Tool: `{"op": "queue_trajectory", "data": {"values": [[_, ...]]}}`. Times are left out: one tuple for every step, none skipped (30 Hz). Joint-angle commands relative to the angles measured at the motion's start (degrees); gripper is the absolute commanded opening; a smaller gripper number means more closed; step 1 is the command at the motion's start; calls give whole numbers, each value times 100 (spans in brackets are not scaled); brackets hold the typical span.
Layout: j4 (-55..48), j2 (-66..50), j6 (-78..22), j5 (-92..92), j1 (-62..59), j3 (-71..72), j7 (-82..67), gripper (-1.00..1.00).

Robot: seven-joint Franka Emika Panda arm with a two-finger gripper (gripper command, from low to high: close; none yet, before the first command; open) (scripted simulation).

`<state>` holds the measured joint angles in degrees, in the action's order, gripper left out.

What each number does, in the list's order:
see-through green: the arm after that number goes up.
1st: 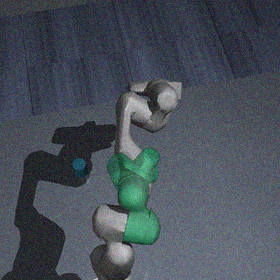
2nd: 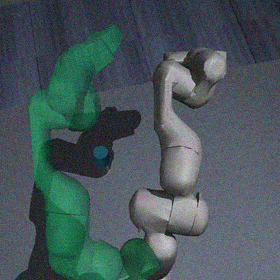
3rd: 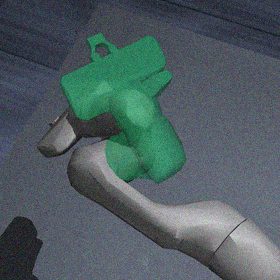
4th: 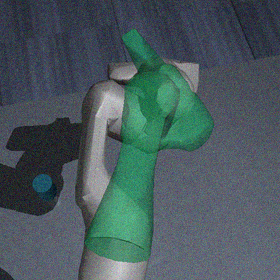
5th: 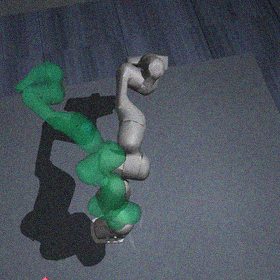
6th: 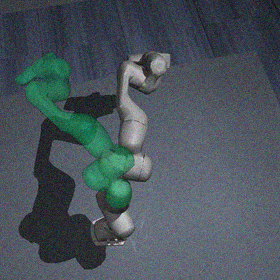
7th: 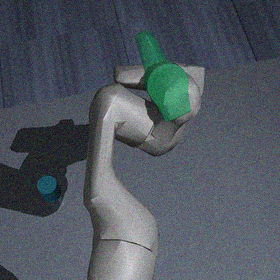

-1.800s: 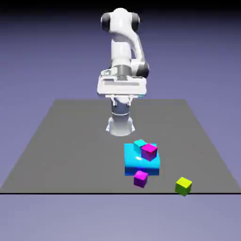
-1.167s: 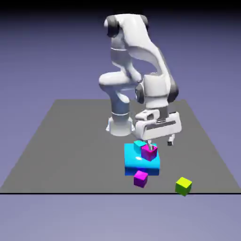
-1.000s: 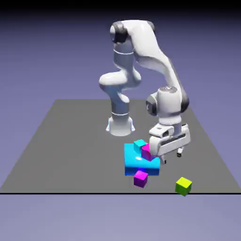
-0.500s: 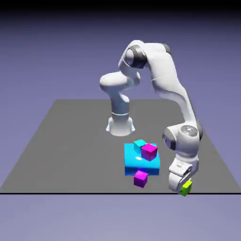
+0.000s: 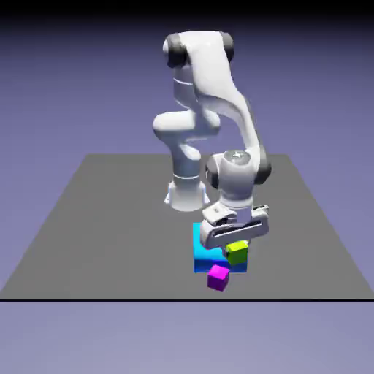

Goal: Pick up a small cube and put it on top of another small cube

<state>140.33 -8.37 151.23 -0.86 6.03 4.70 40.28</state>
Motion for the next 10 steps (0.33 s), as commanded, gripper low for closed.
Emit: {"op": "queue_trajectory", "data": {"values": [[0, 0, 1, -4, -2, -2, 3, -100], [-21, -207, 186, -36, 19, -28, 26, -100], [-42, -414, 372, -67, 39, -53, 49, -100], [-64, -622, 558, -99, 60, -79, 72, -100], [-85, -829, 744, -130, 81, -105, 94, -100], [-106, -1037, 929, -162, 101, -131, 117, -100], [-110, -1070, 959, -167, 104, -135, 121, -100], [-110, -1070, 959, -167, 104, -135, 121, 100], [-110, -1070, 959, -167, 104, -135, 121, 100], [-88, -863, 774, -135, 84, -109, 98, 100]]}}
